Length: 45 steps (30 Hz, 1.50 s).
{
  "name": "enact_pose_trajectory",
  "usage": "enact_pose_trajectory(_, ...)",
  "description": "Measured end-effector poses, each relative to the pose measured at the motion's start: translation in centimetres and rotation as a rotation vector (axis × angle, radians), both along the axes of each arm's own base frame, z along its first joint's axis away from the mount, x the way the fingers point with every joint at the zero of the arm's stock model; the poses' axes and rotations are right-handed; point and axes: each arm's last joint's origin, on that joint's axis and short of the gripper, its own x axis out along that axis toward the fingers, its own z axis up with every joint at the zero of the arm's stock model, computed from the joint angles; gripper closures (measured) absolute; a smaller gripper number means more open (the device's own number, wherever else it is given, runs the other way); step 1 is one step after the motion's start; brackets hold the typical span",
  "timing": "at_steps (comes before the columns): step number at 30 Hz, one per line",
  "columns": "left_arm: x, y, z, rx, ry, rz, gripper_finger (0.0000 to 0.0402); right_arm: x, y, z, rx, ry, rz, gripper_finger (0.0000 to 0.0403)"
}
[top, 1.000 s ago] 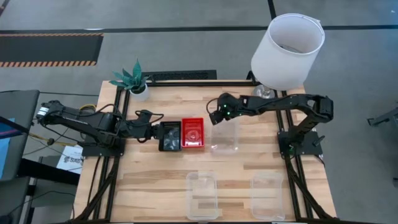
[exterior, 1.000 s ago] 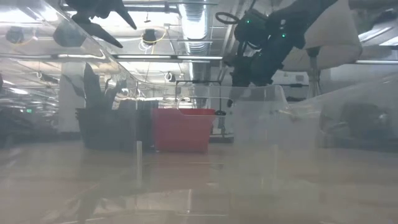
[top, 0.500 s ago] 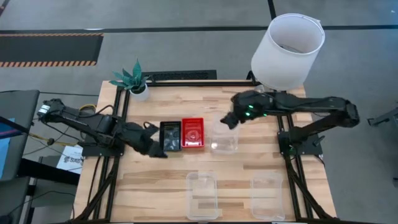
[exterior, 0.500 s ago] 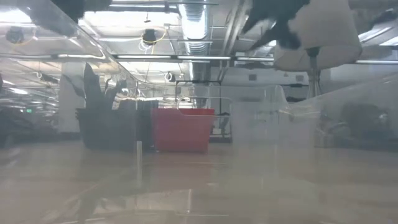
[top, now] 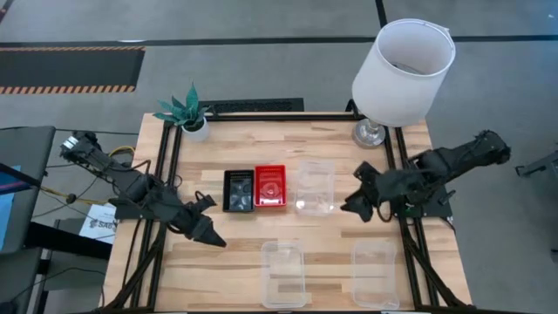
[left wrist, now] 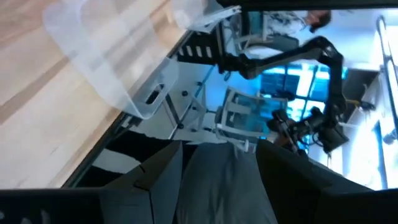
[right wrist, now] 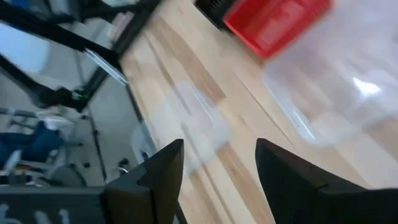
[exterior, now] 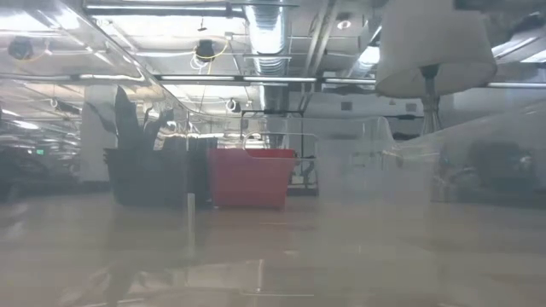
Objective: Stack baskets by color
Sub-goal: Stack the left transparent bin on top of the top transparent bin
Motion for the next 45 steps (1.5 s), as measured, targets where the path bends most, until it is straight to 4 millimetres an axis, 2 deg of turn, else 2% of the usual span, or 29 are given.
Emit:
enact_pose_trajectory(4,0.0,-0.6,-0.8,0.016,0.059,0.057,0.0209,-0.7,1.2,-0.9,0.002,0.093,-0.017,0.0182)
enact_pose_trajectory(11,0.8,-1.7,-3.0,0.076,0.204,0.075,0.0209,-0.1,1.9,-1.6,-0.014,0.139,-0.026,0.0182)
enact_pose_trajectory(19,3.4,-3.1,-6.0,0.136,0.275,0.187,0.0209,0.2,1.7,-1.8,-0.018,0.150,-0.043,0.0182)
enact_pose_trajectory(24,5.7,-4.3,-7.7,0.173,0.345,0.212,0.0209,0.1,1.6,-1.9,-0.036,0.156,-0.057,0.0182)
enact_pose_trajectory(32,10.4,-6.4,-7.7,0.223,0.350,0.219,0.0209,-0.3,1.4,-2.3,-0.075,0.215,-0.053,0.0182)
enact_pose_trajectory(36,12.6,-7.5,-8.0,0.299,0.408,0.209,0.0209,-0.7,1.4,-2.5,-0.097,0.253,-0.043,0.0182)
enact_pose_trajectory(41,14.2,-8.5,-8.6,0.401,0.544,0.177,0.0209,-1.1,1.9,-2.6,-0.105,0.260,-0.018,0.0182)
enact_pose_trajectory(45,14.5,-8.7,-8.3,0.510,0.637,0.181,0.0209,-1.3,2.3,-2.6,-0.116,0.245,-0.043,0.0182)
